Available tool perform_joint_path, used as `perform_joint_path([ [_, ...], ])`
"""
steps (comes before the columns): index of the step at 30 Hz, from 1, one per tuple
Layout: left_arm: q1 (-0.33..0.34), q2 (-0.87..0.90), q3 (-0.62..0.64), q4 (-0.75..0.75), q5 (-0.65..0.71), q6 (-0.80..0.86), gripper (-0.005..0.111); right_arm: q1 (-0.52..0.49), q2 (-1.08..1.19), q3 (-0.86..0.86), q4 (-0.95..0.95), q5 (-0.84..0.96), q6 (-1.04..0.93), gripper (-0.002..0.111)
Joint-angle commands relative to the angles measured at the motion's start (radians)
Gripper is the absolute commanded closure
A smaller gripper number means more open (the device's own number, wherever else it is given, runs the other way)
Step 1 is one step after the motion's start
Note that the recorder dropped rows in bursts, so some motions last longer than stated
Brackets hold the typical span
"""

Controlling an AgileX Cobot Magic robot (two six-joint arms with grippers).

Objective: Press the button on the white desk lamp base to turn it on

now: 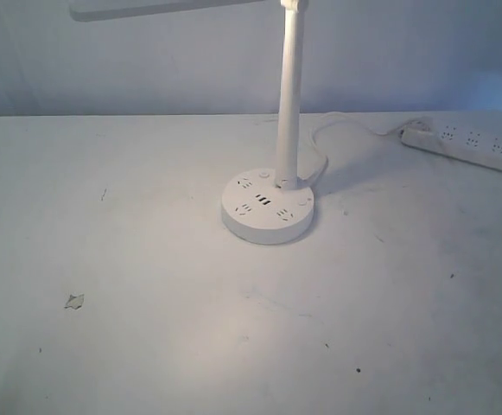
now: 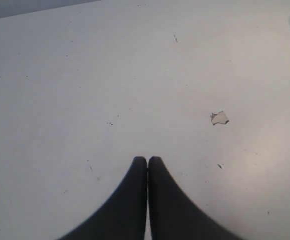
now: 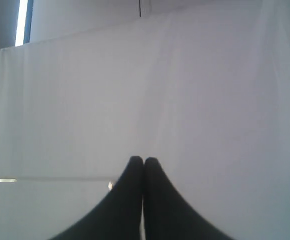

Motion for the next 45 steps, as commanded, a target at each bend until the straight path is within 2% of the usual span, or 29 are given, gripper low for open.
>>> perform_joint_path([
  [1, 0.0, -0.003, 0.002, 0.005, 0.006, 0.0, 0.107, -0.001, -0.002, 0.007, -0.002, 0.175, -0.021, 0.108],
  [5, 0.0, -0.003, 0.002, 0.001, 0.003, 0.0, 0.107, -0.001, -0.007, 0.007, -0.004, 0.423, -0.007, 0.108],
  [9, 0.0, -0.003, 0.002, 0.001, 0.003, 0.0, 0.107, -0.001, -0.007, 0.007, -0.004, 0.677, 0.149, 0.108],
  [12, 0.0, -0.003, 0.002, 0.001, 0.003, 0.0, 0.107, -0.001, -0.007, 0.007, -0.004, 0.806, 0.275, 0.108],
  [15, 0.0, -0.003, 0.002, 0.001, 0.003, 0.0, 0.107, -0.001, -0.007, 0.007, -0.004, 0.887, 0.282, 0.108],
  [27, 0.0, -0.003, 0.002, 0.001, 0.003, 0.0, 0.107, -0.012, -0.007, 0.007, -0.004, 0.886, 0.282, 0.108],
  [28, 0.0, -0.003, 0.002, 0.001, 0.003, 0.0, 0.107, -0.041, -0.017, 0.007, -0.004, 0.886, 0.282, 0.108],
  [31, 0.0, -0.003, 0.002, 0.001, 0.003, 0.0, 0.107, -0.258, -0.019, 0.007, -0.012, 0.89, 0.26, 0.108],
  [33, 0.0, -0.003, 0.002, 0.001, 0.003, 0.0, 0.107, -0.379, -0.019, 0.007, -0.014, 0.895, 0.151, 0.108],
  [35, 0.0, -0.003, 0.002, 0.001, 0.003, 0.0, 0.107, -0.443, -0.019, 0.007, -0.02, 0.905, -0.001, 0.108],
  [37, 0.0, -0.003, 0.002, 0.001, 0.003, 0.0, 0.107, -0.453, -0.019, 0.007, -0.02, 0.904, -0.012, 0.108],
  [41, 0.0, -0.003, 0.002, 0.001, 0.003, 0.0, 0.107, -0.401, -0.019, 0.007, -0.02, 0.903, -0.009, 0.108],
  [45, 0.0, -0.003, 0.002, 0.001, 0.003, 0.0, 0.107, -0.391, -0.019, 0.007, -0.02, 0.903, -0.001, 0.108],
])
